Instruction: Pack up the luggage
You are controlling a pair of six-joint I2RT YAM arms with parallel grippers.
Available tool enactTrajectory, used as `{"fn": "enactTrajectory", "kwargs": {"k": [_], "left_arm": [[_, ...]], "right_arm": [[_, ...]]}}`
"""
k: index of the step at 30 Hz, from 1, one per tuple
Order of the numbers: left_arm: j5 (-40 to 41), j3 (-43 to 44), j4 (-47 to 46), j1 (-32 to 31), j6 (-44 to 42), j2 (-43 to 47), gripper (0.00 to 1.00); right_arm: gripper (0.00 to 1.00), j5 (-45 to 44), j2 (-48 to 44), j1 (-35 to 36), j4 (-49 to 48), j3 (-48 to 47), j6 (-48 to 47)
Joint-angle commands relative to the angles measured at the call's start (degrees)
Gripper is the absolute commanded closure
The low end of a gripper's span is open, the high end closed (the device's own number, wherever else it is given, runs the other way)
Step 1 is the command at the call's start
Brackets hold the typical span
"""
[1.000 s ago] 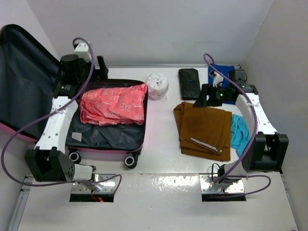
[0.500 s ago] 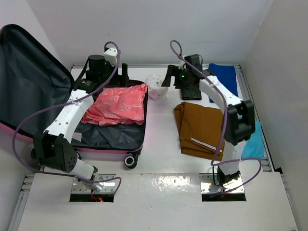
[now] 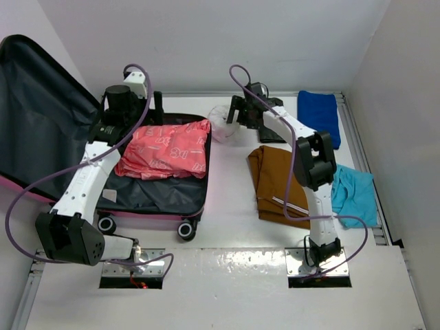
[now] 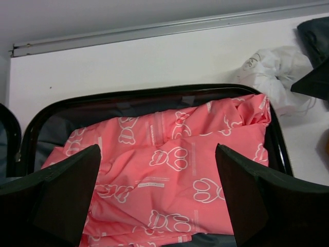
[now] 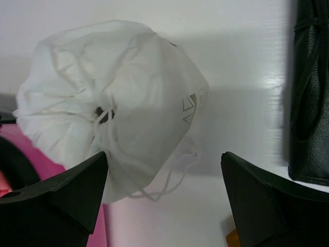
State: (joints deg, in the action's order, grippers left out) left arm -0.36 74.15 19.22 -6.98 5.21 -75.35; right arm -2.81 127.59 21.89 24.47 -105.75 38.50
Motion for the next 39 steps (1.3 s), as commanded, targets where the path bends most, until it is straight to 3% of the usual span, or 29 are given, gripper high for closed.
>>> {"fn": "enactTrajectory", "kwargs": {"k": [1, 5, 7, 10, 11, 14, 15, 24, 33, 39], "left_arm": [[2.9, -0.3, -0.3, 1.1, 0.7, 2.2, 0.02], [3.6, -0.3, 0.2, 2.2, 0.7, 2.2, 0.02], [3.6, -0.3, 1.4, 2.2, 0.7, 2.2, 0.01], [3.6, -0.8, 2.1, 2.9, 0.7, 2.8, 0.01], [3.6, -1.4, 2.7, 3.4, 0.7, 3.3, 0.01], [4.1, -2.0, 2.7, 3.4, 0.2, 3.8, 0.01], [4.1, -2.0, 2.7, 3.9, 0.1, 3.8, 0.01], [3.0, -4.1, 2.7, 4.4, 0.1, 4.3, 0.01], [2.5, -4.7, 2.7, 9.5, 3.0, 6.3, 0.01], [-0.9, -2.3, 5.4, 19.5, 11.5, 8.3, 0.01]], "right_arm": [[0.11, -0.9, 2.0, 0.0, -2.1, -3.6, 2.3], [0.14, 0.4, 5.3, 0.1, -3.5, -5.3, 3.2], [0.20, 1.4, 6.6, -0.4, -4.2, -5.6, 3.8], [0.48, 2.5, 7.2, -0.4, -5.0, -4.6, 2.8], [0.66, 2.5, 7.0, -0.4, -5.0, -3.9, 2.4], [0.97, 4.7, 4.9, -0.9, -6.0, -1.0, -0.4], [1.00, 5.1, 2.6, -1.2, -6.7, -0.3, -0.2], [1.00, 17.2, -15.3, -6.3, -18.5, 15.2, -5.0], [1.00, 33.0, -24.7, -7.7, -17.5, 12.3, -7.0], [1.00, 43.6, -25.0, 0.3, -16.1, 9.0, -5.0]]}}
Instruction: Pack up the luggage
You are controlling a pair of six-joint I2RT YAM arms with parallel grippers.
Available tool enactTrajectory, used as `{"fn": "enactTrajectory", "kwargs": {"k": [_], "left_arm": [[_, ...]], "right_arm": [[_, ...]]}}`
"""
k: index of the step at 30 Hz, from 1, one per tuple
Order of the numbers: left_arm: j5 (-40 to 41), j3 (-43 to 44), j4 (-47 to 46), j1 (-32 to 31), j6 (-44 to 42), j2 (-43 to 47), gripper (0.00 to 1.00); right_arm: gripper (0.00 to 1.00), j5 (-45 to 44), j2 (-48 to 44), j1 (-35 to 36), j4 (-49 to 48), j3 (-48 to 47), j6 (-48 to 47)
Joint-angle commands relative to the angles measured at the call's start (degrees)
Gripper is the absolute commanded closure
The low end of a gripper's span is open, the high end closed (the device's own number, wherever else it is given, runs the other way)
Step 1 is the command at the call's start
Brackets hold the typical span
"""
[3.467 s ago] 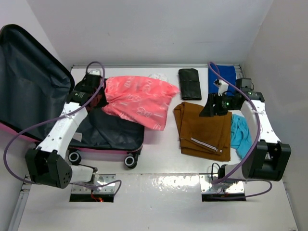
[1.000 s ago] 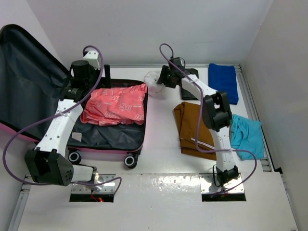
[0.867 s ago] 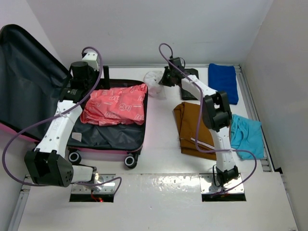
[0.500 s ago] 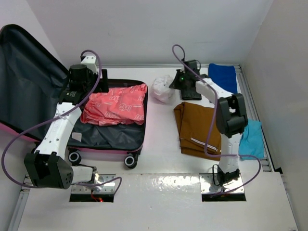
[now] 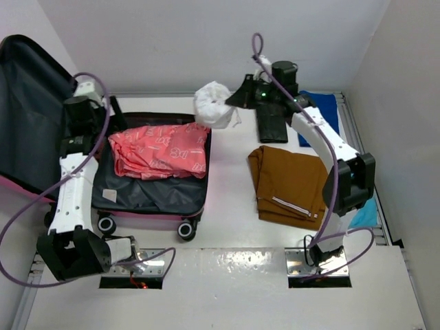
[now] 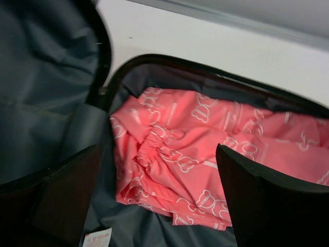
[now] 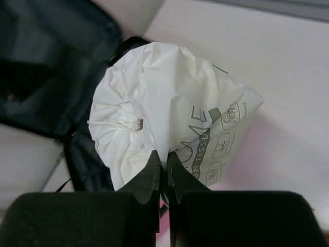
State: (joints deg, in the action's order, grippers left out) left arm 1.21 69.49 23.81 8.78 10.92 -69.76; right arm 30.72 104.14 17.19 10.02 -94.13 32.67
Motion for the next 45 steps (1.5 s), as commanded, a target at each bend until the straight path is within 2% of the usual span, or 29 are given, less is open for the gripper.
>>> {"fn": "enactTrajectory", "kwargs": {"k": [1, 4, 8, 12, 18, 21, 26, 33, 36, 39, 45], "left_arm": [[-5.6, 2.9, 0.8, 6.7, 6.4, 3.2, 0.01], [-10.4, 4.5, 1.9, 11.2, 7.0, 4.7, 0.01], [-12.5, 5.8, 6.1, 15.4, 7.0, 5.9, 0.01], [-14.0, 5.2, 9.7, 19.1, 4.6, 8.6, 0.01], [-14.6, 2.9, 11.5, 22.5, 2.7, 10.3, 0.01], [-14.6, 2.9, 11.5, 23.0, 2.7, 10.3, 0.01], [-15.6, 2.9, 11.5, 23.0, 2.7, 9.1, 0.01], [-17.2, 4.2, 11.5, 23.6, 2.1, 7.8, 0.01], [-17.2, 4.7, 11.5, 24.1, 0.8, 7.2, 0.01], [-17.2, 4.7, 12.0, 24.1, 0.2, 6.7, 0.01], [-20.4, 4.7, 12.0, 24.1, 0.2, 4.5, 0.01]], "right_arm": [[1.00, 11.9, -1.5, 6.1, -1.8, -3.2, 0.5], [1.00, 15.6, 1.1, 12.1, -1.0, -4.7, -2.9], [1.00, 11.1, 5.2, 19.7, 0.6, -7.6, -6.3], [1.00, 5.6, 10.2, 24.6, -2.9, -9.1, -2.7], [1.00, 7.5, 17.2, 30.5, -6.4, -9.3, -1.0], [1.00, 5.8, 19.9, 32.8, -9.7, -8.1, -1.1], [1.00, 6.0, 27.2, 33.9, -14.3, -13.5, 2.7], [1.00, 7.9, 32.3, 36.0, -20.2, -21.1, 9.1], [1.00, 8.0, 35.2, 37.2, -17.7, -24.7, 8.4], [1.00, 7.8, 36.0, 37.5, -16.2, -24.1, 7.9], [0.90, 6.2, 35.4, 36.2, -13.4, -22.5, 5.9]]}}
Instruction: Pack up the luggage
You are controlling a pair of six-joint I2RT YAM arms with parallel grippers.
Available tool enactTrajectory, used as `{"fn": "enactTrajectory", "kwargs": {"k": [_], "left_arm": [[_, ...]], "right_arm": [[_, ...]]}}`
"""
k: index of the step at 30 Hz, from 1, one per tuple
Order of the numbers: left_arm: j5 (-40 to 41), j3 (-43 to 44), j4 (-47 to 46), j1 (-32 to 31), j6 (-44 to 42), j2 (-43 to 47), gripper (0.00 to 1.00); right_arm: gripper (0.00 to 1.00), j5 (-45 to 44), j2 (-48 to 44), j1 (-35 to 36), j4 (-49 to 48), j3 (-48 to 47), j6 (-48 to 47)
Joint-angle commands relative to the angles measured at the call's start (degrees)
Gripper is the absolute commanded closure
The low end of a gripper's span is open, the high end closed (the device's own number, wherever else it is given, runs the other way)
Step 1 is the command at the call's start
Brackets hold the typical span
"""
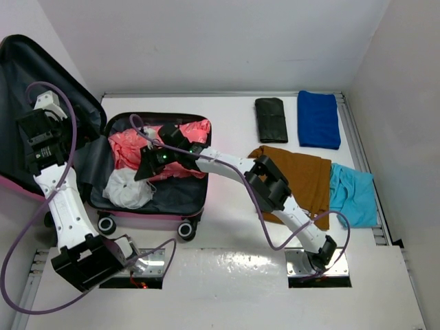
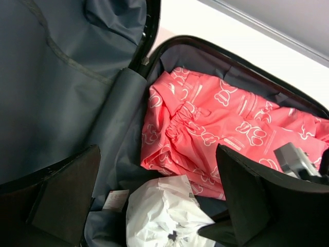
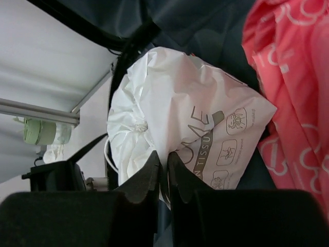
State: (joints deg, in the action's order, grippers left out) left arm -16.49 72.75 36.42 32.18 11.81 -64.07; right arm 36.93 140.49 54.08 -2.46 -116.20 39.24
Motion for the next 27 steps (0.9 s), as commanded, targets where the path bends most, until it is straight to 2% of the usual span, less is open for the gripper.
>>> {"fn": "enactTrajectory", "kwargs": {"k": [1, 2, 5, 6, 9, 14, 17, 18, 20, 21, 23, 24, 25, 27], "left_arm": [[-2.7, 1.4, -0.6, 0.7, 0.0, -1.8, 0.01], [-3.9, 1.4, -0.6, 0.7, 0.0, -2.6, 0.01], [-6.1, 2.0, -1.8, 0.2, 0.0, -3.3, 0.01], [-6.1, 2.5, -2.3, 0.2, 0.0, -3.3, 0.01], [-8.5, 3.1, -4.4, -2.5, -1.5, -3.3, 0.01], [-10.0, 5.0, -7.9, -8.4, -4.2, -4.7, 0.01], [-8.4, 7.7, -8.6, -16.3, -8.7, -5.9, 0.01], [-7.9, 9.1, -8.6, -21.1, -9.9, -5.9, 0.01], [-7.9, 9.8, -8.6, -26.3, -11.7, -7.7, 0.01], [-9.9, 10.6, -8.6, -31.8, -12.2, -8.5, 0.05], [-12.4, 11.3, -7.3, -37.6, -13.0, -10.3, 0.08], [-14.0, 11.3, -6.8, -40.6, -15.0, -12.6, 0.08], [-17.7, 11.8, -6.3, -46.5, -16.7, -13.9, 0.09], [-21.0, 12.7, -4.3, -51.5, -22.8, -16.5, 0.06]], "right_arm": [[0.87, 0.0, -1.1, -1.2, -0.2, -0.3, -0.7], [0.69, 0.2, -1.4, -1.3, 0.2, -0.3, -1.3], [0.27, 0.2, -3.3, -2.3, 1.8, 1.1, -2.4], [0.23, 0.0, -4.7, -2.8, 2.1, 1.8, -2.6], [0.21, -0.3, -9.4, -5.6, 2.3, 4.4, -1.7], [0.19, -2.6, -19.3, -12.4, 9.9, 2.6, -3.2], [0.19, -5.3, -26.4, -20.6, 18.1, 4.0, -5.6], [0.19, -7.3, -29.5, -22.1, 21.6, 6.2, -7.8], [0.19, -8.4, -34.9, -28.9, 26.1, 11.6, -8.7], [0.19, -9.0, -38.9, -30.7, 28.8, 19.3, -10.1], [0.19, -9.2, -46.1, -38.1, 31.7, 24.6, -11.7], [0.19, -9.0, -47.8, -39.9, 32.9, 32.3, -13.7], [0.19, -8.7, -49.4, -43.3, 33.9, 34.5, -16.5], [0.21, -8.8, -55.9, -47.7, 38.0, 42.4, -19.2]]}}
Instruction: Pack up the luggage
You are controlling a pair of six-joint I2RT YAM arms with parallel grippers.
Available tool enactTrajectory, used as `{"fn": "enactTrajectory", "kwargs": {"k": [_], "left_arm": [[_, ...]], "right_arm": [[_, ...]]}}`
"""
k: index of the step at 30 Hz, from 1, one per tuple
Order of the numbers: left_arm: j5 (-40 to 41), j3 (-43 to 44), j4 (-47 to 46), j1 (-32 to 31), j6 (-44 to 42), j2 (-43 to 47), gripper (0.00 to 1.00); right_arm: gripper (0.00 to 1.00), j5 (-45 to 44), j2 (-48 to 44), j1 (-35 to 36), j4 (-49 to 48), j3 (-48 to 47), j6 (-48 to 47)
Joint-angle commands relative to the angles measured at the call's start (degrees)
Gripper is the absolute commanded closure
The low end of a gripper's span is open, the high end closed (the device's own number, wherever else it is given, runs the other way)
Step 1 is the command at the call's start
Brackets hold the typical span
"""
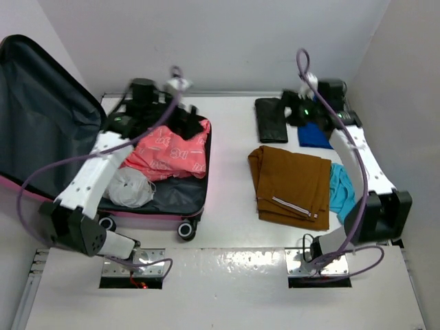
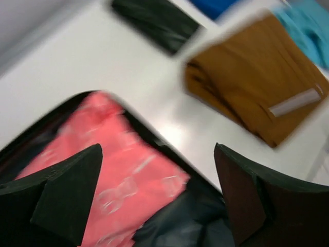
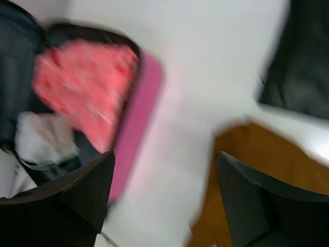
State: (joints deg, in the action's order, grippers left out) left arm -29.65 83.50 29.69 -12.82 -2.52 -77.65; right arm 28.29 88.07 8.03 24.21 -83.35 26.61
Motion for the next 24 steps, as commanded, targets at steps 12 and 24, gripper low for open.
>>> {"fn": "enactTrajectory", "kwargs": {"k": [12, 24], "left_arm": [[-15.2, 51.7, 23.9, -23.3, -23.2, -51.2, 0.06], [-10.2, 40.5, -1.5, -19.6, -1.6, -51.2, 0.07]], "right_arm": [[0.55, 3.2, -24.5, -8.5, 28.6, 31.0, -29.9], [0.48, -19.7, -22.5, 6.3, 20.3, 43.5, -38.9]]}}
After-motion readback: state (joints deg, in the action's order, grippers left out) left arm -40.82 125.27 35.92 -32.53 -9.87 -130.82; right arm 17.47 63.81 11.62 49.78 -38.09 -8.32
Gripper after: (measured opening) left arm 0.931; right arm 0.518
